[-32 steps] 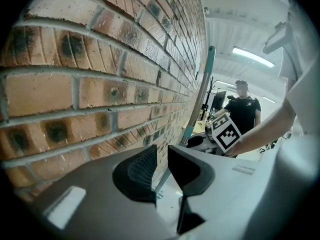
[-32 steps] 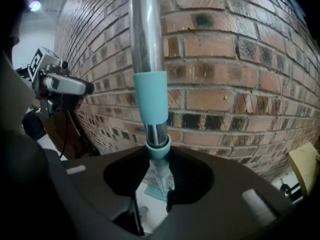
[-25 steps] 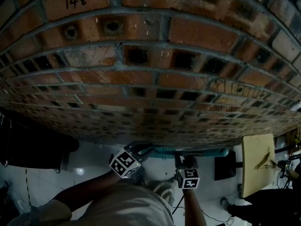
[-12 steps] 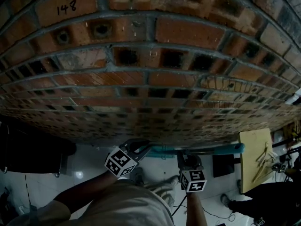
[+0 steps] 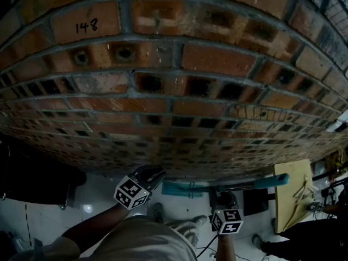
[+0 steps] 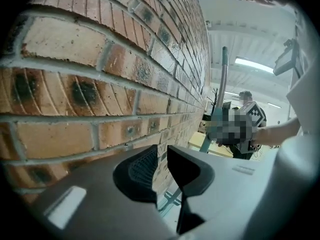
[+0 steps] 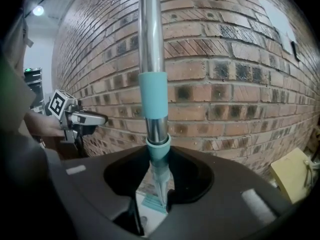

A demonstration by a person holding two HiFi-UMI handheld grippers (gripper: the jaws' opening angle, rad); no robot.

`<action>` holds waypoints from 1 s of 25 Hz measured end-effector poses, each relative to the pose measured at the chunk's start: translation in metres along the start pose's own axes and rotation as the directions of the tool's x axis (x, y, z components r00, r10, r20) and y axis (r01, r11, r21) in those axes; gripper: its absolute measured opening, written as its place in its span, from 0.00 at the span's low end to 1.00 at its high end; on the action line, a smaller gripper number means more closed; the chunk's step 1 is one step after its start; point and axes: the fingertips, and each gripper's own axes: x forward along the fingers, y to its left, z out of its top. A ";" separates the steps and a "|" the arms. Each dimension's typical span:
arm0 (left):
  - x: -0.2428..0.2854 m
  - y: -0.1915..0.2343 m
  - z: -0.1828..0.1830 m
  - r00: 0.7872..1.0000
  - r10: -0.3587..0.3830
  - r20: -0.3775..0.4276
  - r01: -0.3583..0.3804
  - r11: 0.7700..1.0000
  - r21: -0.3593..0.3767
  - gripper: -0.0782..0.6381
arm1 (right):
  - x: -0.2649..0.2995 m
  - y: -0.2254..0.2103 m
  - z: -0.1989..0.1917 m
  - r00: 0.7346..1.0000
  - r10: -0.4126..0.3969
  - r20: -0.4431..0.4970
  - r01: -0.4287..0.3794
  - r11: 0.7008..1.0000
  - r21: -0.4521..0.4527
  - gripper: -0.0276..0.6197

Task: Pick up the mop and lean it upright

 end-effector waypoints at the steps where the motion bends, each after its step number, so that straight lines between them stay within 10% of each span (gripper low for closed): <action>1: -0.001 0.002 0.000 1.000 0.005 0.001 -0.005 1.000 0.000 0.22 | -0.001 -0.002 -0.001 1.000 -0.003 0.000 0.003 1.000 0.001 0.24; 25: -0.010 0.002 -0.011 1.000 0.012 0.000 -0.012 1.000 0.001 0.19 | -0.011 -0.009 -0.025 0.999 -0.006 -0.052 0.005 1.000 -0.005 0.24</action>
